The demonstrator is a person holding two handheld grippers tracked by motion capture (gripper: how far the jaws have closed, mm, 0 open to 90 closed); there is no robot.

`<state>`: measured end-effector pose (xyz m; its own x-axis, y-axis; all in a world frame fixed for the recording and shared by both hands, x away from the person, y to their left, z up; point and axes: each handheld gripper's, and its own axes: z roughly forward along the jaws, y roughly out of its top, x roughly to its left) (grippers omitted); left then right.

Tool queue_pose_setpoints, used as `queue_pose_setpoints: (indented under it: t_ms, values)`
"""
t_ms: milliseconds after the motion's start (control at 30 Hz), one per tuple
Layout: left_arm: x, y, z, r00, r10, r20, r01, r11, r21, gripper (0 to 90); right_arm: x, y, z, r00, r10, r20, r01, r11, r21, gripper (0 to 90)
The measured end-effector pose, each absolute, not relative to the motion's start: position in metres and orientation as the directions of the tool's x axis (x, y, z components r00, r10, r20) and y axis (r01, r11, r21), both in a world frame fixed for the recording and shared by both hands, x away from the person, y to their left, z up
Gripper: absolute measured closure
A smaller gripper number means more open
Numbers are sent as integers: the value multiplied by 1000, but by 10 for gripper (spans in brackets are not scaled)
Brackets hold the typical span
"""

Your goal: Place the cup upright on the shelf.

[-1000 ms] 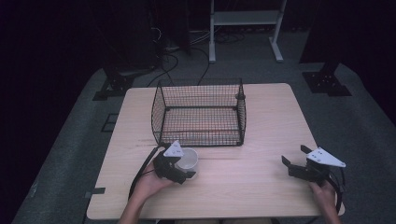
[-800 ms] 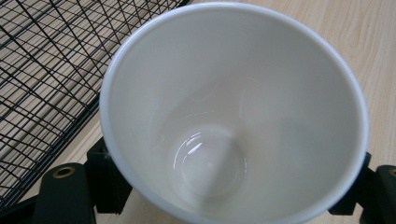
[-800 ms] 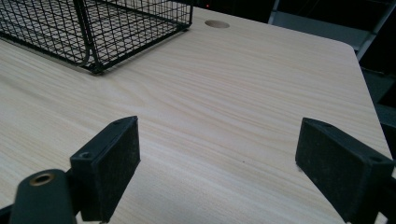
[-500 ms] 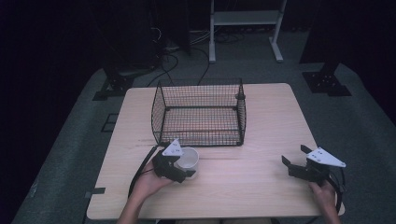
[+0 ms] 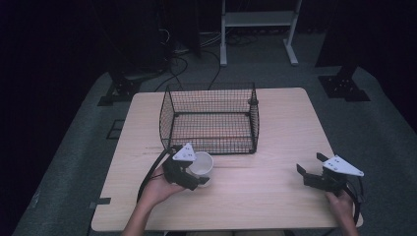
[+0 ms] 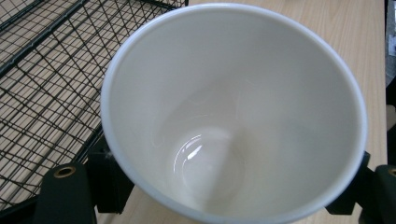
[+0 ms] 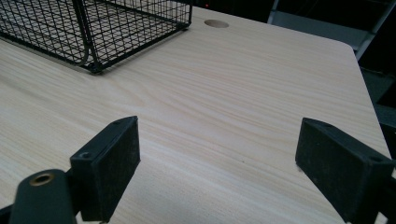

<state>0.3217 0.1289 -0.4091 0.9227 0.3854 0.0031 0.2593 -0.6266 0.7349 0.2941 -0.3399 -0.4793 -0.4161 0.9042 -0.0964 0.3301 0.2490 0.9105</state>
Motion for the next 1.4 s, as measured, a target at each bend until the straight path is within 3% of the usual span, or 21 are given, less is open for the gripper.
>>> queue_pose_setpoints:
  t_ms: [1400]
  values:
    - [350, 117, -336, 939, 340, 59, 187, -645, 741, 214, 296, -341, -479, -409, 909, -85, 347, 241, 907, 131]
